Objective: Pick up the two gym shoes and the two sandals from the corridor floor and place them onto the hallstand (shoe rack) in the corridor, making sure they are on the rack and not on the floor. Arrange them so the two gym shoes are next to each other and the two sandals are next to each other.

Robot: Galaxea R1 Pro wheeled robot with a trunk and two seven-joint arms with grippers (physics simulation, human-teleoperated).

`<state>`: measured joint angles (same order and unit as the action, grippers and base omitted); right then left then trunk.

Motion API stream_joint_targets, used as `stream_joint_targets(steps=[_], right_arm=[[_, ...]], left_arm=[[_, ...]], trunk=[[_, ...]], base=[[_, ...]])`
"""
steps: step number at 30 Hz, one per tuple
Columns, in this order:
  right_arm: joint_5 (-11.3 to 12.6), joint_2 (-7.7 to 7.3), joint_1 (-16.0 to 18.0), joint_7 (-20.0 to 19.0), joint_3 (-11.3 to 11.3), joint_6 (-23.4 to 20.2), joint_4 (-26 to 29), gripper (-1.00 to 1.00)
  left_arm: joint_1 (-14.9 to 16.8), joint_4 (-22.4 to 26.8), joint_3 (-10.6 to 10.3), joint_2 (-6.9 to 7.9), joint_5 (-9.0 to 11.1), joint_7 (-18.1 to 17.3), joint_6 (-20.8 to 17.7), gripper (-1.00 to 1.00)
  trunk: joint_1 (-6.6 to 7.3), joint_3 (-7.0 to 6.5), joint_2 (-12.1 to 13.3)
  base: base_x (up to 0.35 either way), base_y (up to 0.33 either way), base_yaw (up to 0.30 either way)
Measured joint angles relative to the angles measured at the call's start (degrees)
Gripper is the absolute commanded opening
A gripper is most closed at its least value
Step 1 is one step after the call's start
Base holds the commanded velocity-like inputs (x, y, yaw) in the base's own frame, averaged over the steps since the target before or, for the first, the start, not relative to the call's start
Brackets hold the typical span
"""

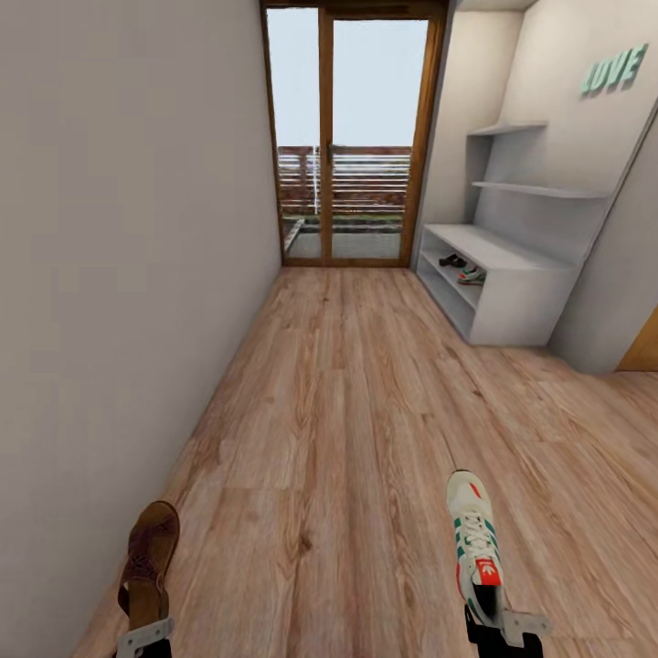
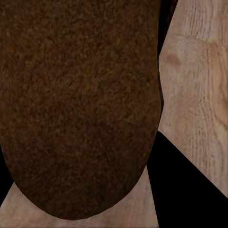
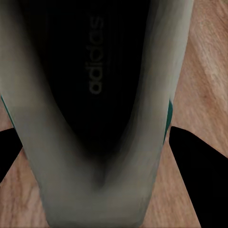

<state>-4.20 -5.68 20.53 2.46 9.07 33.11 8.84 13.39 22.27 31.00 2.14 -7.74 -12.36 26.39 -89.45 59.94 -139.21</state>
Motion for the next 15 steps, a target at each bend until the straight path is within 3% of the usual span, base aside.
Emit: stream_joint_targets(steps=[15], right_arm=[[0.07,-0.15,0.00,-0.09,0.06,0.22,0.06,-1.00]], left_arm=[[0.00,0.00,-0.01,-0.17,-0.09,-0.06,0.00,-1.00]], trunk=[[0.00,0.00,0.00]], base=[[0.340,0.000,0.000]])
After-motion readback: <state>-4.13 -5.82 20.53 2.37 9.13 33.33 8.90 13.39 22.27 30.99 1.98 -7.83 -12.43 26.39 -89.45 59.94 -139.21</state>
